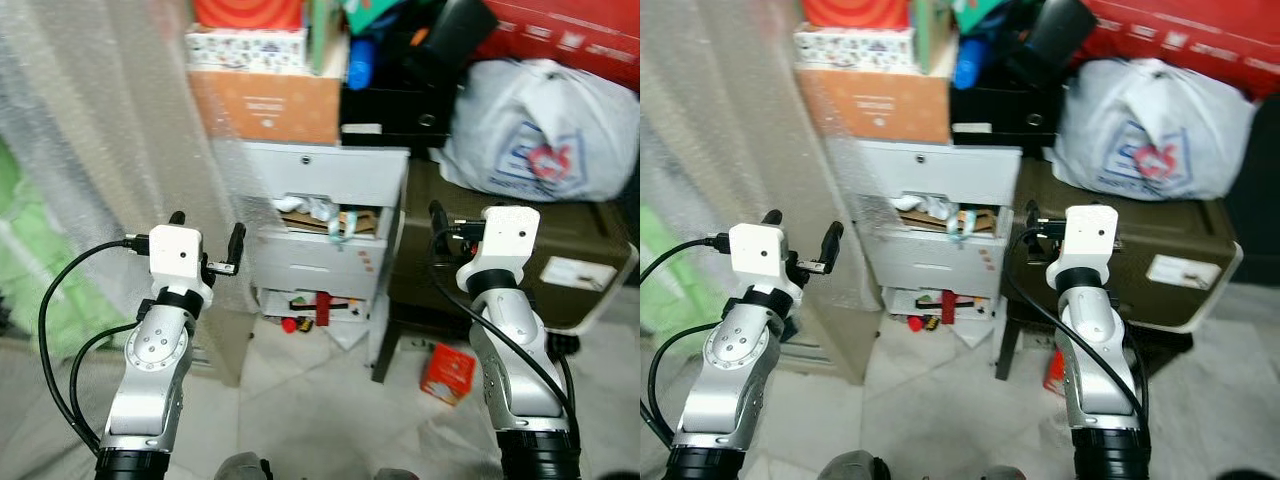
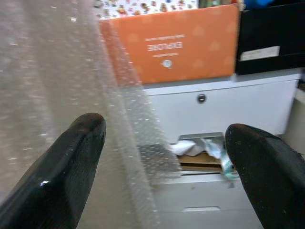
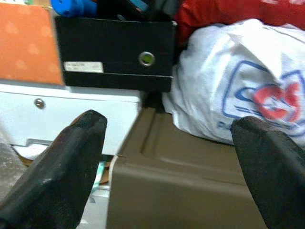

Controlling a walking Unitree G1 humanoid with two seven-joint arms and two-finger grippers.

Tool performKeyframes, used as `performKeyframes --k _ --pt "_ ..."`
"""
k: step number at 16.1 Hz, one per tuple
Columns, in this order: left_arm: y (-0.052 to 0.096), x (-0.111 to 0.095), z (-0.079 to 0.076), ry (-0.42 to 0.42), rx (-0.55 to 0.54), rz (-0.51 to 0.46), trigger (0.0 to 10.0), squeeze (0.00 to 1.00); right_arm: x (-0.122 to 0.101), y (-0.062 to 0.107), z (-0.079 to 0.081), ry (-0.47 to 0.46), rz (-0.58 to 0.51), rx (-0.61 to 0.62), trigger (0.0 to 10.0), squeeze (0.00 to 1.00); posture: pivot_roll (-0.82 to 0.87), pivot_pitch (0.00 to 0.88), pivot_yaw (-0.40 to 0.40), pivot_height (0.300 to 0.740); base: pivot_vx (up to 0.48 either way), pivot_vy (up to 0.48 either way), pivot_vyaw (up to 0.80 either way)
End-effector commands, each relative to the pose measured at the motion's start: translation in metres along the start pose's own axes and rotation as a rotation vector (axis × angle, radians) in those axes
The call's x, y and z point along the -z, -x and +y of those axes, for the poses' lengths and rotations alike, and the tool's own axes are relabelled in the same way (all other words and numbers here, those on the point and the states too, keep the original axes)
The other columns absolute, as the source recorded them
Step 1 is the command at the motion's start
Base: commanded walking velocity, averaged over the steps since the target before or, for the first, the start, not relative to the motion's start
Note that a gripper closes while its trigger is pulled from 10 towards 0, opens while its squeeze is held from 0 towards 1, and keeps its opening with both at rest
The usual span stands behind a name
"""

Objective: Clean up the room

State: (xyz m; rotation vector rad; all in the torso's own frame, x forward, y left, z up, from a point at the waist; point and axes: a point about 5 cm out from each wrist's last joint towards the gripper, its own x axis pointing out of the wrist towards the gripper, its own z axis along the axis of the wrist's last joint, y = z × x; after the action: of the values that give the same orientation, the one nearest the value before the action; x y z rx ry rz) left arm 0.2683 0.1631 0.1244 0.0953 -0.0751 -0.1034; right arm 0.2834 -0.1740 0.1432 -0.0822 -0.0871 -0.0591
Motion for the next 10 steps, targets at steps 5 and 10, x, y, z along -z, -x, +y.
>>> performKeyframes --k 5,10 --pt "0.0 -0.005 -0.0029 0.006 0.038 -0.02 10.0 0.0 -0.0069 -0.0036 0.0029 -0.018 -0.019 -0.006 10.0 0.0 -0.05 0.0 0.015 0.74 0.193 0.0 -0.8" --pt "-0.0006 -0.0043 -0.0052 0.009 0.059 -0.018 10.0 0.0 -0.0062 -0.0046 0.0037 -0.02 -0.018 -0.009 10.0 0.0 -0.05 0.0 0.015 0.74 0.33 0.0 -0.8"
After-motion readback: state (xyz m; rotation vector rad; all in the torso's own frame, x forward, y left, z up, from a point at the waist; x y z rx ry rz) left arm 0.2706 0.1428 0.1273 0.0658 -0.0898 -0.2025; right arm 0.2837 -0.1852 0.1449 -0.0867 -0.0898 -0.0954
